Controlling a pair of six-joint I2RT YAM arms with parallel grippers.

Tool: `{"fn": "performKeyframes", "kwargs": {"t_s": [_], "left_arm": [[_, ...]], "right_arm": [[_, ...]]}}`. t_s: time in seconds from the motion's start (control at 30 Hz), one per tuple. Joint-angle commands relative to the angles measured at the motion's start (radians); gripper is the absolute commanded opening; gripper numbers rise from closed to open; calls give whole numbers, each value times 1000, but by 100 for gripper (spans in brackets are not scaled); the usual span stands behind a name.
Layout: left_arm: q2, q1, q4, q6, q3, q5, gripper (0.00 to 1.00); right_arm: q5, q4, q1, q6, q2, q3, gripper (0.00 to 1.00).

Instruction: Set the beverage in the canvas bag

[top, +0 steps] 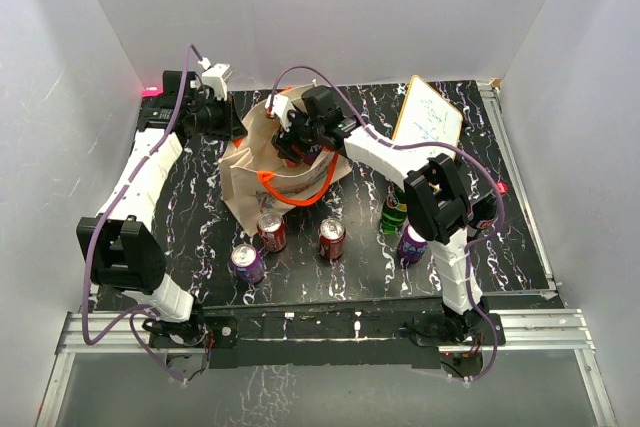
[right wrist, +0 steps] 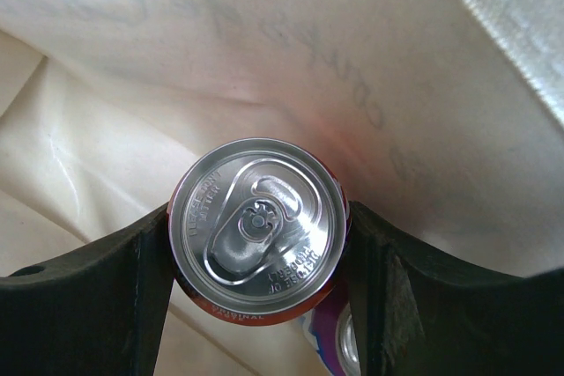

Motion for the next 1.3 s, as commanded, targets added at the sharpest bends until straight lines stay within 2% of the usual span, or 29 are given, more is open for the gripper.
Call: {"fn": "performKeyframes", "kwargs": {"t_s": [0.0,0.37,0.77,0.87,1.07,1.27], "left_arm": [[-7,0,-9,12,7,41,0],[-6,-1,-9,15,8,63,0],[7,-2,-2,11,15,76,0],[7,-1,-3,9,16,78,0],[7,0,1,8,13,82,0],[4,-1,0,8,11,84,0]], "right_arm": [[90,44,10,-19,-41,58,8],[75,176,8,-59,-18,-24,8],[51,197,-23,53,39,-21,11],[54,197,-26,49,38,-32,17],[53,186,-31,32,24,-40,40],[38,161,-32,27,30,2,57]]}}
